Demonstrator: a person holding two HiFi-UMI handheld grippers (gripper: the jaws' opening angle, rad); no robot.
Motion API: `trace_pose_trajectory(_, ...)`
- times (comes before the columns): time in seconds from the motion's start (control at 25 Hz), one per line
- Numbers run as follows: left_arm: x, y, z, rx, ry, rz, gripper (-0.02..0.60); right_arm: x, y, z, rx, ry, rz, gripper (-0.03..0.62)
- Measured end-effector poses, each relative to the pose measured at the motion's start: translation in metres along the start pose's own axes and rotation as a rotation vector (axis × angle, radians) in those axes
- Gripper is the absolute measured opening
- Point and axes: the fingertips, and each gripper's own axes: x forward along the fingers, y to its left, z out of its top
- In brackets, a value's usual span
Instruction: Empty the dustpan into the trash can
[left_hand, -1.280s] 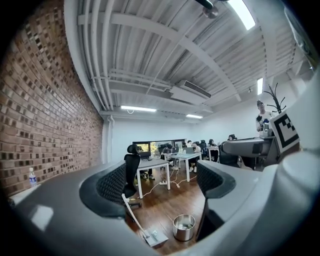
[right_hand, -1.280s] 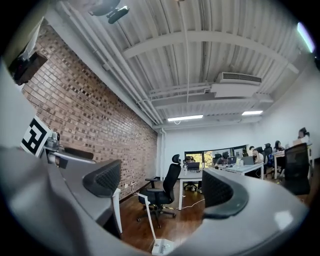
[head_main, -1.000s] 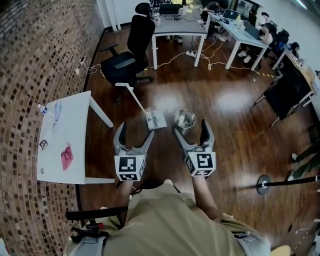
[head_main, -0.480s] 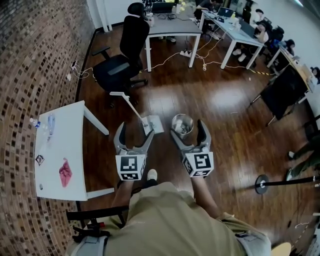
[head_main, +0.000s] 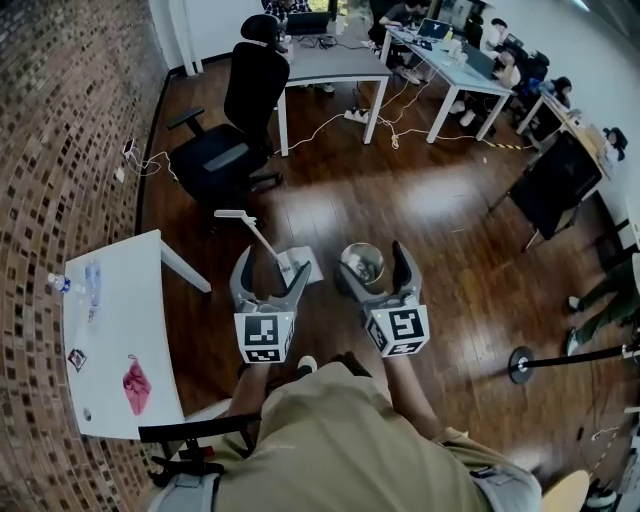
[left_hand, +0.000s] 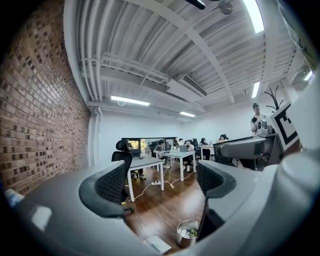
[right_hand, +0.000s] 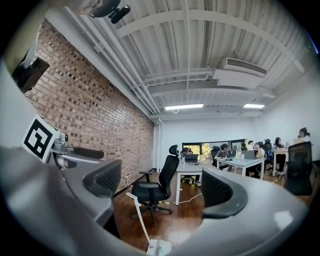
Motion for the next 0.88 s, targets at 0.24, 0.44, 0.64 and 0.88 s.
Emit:
trace_pose_trajectory(0.24,0.025,0.013,-0.013,0.003,0.023,-0.022,0.437,0.019,-0.025,-0.018,0.032,0.038,-0.073,0.506)
trace_pose_trajectory(0.44,0.055,0.022,-0.019,0.003,0.045,-0.02,0.437,0.041,-0.045,-0.025,0.053,0.051,-0.095,0.506)
trace_pose_trajectory(0.64,0.089,0.025,-0.018,0.015,0.05,-0.022,0.437,0.078,-0.057,-0.033,0.064,0.06,-0.071,0.506)
trace_pose_trajectory(0.88,0.133,0.035,-0.009,0.043,0.045,0.008,0.437,0.131,-0.073,-0.026,0.059,0.029,0.004,0.506)
